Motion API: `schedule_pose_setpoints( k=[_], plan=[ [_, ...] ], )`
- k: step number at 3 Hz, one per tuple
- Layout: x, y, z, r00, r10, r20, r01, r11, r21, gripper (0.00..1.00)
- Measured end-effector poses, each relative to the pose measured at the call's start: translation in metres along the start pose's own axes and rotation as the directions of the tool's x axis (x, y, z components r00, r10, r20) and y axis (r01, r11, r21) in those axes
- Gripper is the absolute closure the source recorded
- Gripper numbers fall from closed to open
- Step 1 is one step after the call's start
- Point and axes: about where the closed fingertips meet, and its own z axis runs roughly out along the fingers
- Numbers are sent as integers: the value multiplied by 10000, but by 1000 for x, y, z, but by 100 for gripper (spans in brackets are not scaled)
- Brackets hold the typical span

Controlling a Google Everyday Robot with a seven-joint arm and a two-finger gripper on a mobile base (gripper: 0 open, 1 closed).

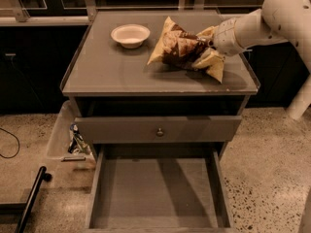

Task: Pick brown chip bag from middle drawer and place on counter

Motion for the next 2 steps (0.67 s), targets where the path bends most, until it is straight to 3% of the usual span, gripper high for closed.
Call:
schedule_pose_setpoints(
  k=[1, 2],
  plan=[
    [0, 0, 0, 10000, 0, 0, 0, 10000, -1, 0],
    [0, 0, 0, 10000, 0, 0, 0, 10000, -1, 0]
  ],
)
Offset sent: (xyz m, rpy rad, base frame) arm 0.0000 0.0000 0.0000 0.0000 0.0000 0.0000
